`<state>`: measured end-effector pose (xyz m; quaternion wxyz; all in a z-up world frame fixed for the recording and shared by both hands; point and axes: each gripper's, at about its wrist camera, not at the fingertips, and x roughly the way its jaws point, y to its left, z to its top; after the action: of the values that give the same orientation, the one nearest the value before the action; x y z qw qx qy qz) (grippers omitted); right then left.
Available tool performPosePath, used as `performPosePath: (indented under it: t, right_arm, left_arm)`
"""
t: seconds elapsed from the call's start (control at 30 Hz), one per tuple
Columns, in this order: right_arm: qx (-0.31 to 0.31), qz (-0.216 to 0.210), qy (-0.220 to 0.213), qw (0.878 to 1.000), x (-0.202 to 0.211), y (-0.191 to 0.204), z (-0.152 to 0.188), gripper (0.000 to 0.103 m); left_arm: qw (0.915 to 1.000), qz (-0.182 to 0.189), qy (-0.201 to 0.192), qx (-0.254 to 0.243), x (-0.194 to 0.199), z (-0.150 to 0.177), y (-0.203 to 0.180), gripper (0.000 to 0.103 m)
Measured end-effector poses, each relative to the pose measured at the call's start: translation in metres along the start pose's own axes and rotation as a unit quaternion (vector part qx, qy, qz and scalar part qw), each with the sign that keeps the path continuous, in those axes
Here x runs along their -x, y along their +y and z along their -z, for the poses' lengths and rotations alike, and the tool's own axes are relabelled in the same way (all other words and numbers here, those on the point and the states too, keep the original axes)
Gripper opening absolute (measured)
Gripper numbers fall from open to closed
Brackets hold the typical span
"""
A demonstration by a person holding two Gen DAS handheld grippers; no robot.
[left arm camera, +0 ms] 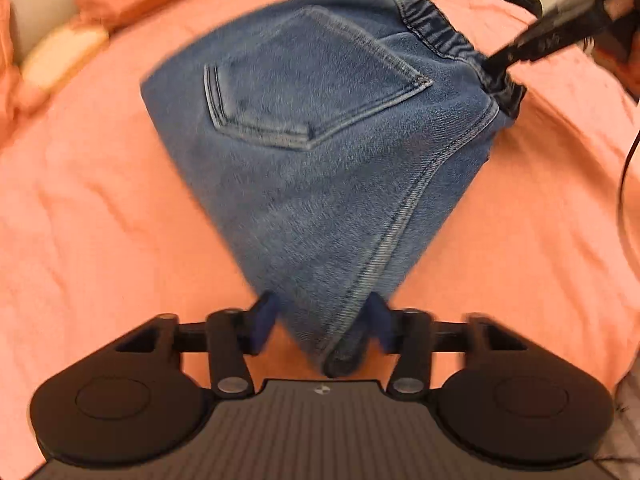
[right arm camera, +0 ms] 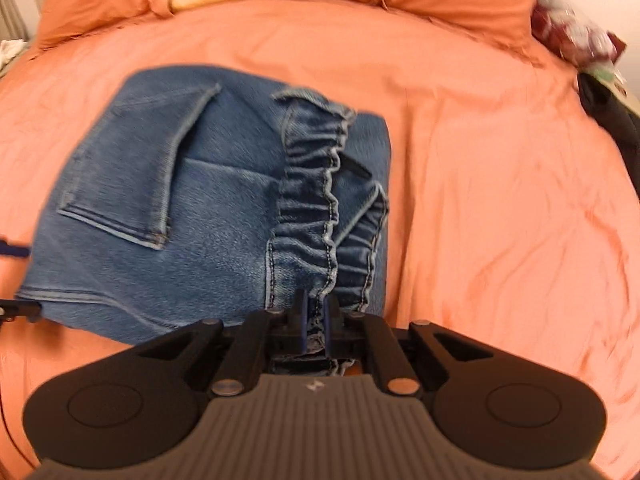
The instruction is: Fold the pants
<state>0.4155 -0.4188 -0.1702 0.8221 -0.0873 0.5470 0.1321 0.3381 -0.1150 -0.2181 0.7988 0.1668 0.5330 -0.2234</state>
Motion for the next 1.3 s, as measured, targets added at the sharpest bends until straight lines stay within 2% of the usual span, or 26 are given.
performPosePath:
  t: [0.1, 0.13, 0.2, 0.23, 0.3, 0.33, 0.37, 0.47, 0.53, 0.57, 0.63, 0.7, 0.87, 0.93, 0.97, 1.0, 1.03, 1.07, 1.1, 1.13, 1.23, 1.3]
  right_arm:
    - [0.000, 0.005, 0.006, 1.000, -0.007, 0.002, 0.000, 0.003]
    - [0.001, 0.006, 0.007, 1.000, -0.009, 0.003, -0.003, 0.003]
    - [-0.002, 0.007, 0.008, 1.000, -0.009, 0.003, -0.003, 0.003]
    - [-0.004, 0.006, 0.007, 1.000, -0.008, 0.003, -0.005, 0.003]
    - [-0.016, 0.000, 0.000, 1.000, -0.003, -0.001, -0.008, 0.005]
    - [-0.024, -0.004, -0.002, 1.000, 0.000, -0.003, -0.009, 0.011]
    - [-0.038, -0.012, -0.006, 0.999, 0.003, -0.008, -0.011, 0.011]
    - [-0.083, -0.042, -0.030, 0.995, 0.015, -0.024, -0.020, 0.018]
    - [-0.112, -0.058, -0.050, 0.991, 0.018, -0.035, -0.027, 0.046]
    - [-0.128, -0.063, -0.058, 0.988, 0.018, -0.040, -0.031, 0.050]
    - [-0.161, -0.075, -0.062, 0.982, 0.011, -0.050, -0.040, 0.051]
    - [-0.192, -0.087, -0.062, 0.976, 0.000, -0.056, -0.047, 0.051]
    - [-0.250, -0.113, -0.045, 0.961, -0.034, -0.063, -0.056, 0.056]
    - [-0.282, -0.137, -0.041, 0.949, -0.044, -0.066, -0.055, 0.055]
    - [-0.283, -0.141, -0.046, 0.948, -0.045, -0.065, -0.056, 0.051]
    - [-0.276, -0.146, -0.049, 0.949, -0.045, -0.062, -0.058, 0.035]
    - [-0.259, -0.135, -0.054, 0.955, -0.040, -0.055, -0.061, 0.027]
    - [-0.226, -0.120, -0.061, 0.965, -0.033, -0.046, -0.068, 0.024]
    - [-0.187, -0.106, -0.074, 0.974, -0.024, -0.036, -0.073, 0.015]
    - [-0.161, -0.096, -0.086, 0.978, -0.015, -0.028, -0.079, 0.012]
    - [-0.105, -0.072, -0.135, 0.983, 0.018, -0.014, -0.095, 0.009]
    - [-0.095, -0.052, -0.148, 0.983, 0.030, -0.017, -0.104, 0.008]
  left_arm:
    - [0.9995, -0.025, 0.015, -0.014, -0.007, 0.000, -0.004, 0.041]
    - [0.9992, -0.022, 0.032, -0.010, -0.011, 0.000, -0.003, 0.031]
    - [0.9978, -0.015, 0.064, -0.009, -0.018, 0.003, 0.000, 0.024]
    - [0.9979, -0.012, 0.062, -0.016, -0.016, 0.005, 0.001, 0.023]
    - [0.9986, 0.003, 0.051, -0.014, -0.006, 0.004, 0.007, 0.024]
    - [0.9988, 0.012, 0.046, -0.008, 0.000, 0.003, 0.011, 0.029]
    - [0.9991, 0.016, 0.040, -0.004, 0.006, 0.001, 0.016, 0.033]
    - [0.9994, 0.029, 0.019, -0.004, 0.024, -0.009, 0.026, 0.036]
    - [0.9995, 0.032, -0.006, -0.001, 0.037, -0.019, 0.031, 0.041]
    - [0.9992, 0.035, -0.019, 0.004, 0.042, -0.025, 0.033, 0.044]
    - [0.9982, 0.035, -0.045, 0.019, 0.049, -0.040, 0.042, 0.052]
    - [0.9971, 0.021, -0.063, 0.037, 0.048, -0.054, 0.048, 0.053]
    - [0.9931, 0.021, -0.063, 0.097, 0.031, -0.073, 0.073, 0.055]
    - [0.9925, 0.017, -0.061, 0.104, 0.025, -0.074, 0.077, 0.055]
    - [0.9925, 0.014, -0.060, 0.106, 0.023, -0.075, 0.079, 0.055]
    - [0.9923, 0.010, -0.059, 0.108, 0.021, -0.074, 0.080, 0.055]
    - [0.9920, 0.009, -0.058, 0.112, 0.020, -0.073, 0.082, 0.055]
    - [0.9916, 0.008, -0.059, 0.115, 0.018, -0.071, 0.085, 0.055]
    - [0.9910, 0.004, -0.062, 0.119, 0.018, -0.071, 0.087, 0.055]
    - [0.9900, 0.001, -0.068, 0.123, 0.018, -0.071, 0.088, 0.055]
    - [0.9863, -0.004, -0.088, 0.140, 0.019, -0.072, 0.095, 0.055]
    - [0.9839, -0.002, -0.099, 0.149, 0.020, -0.074, 0.096, 0.049]
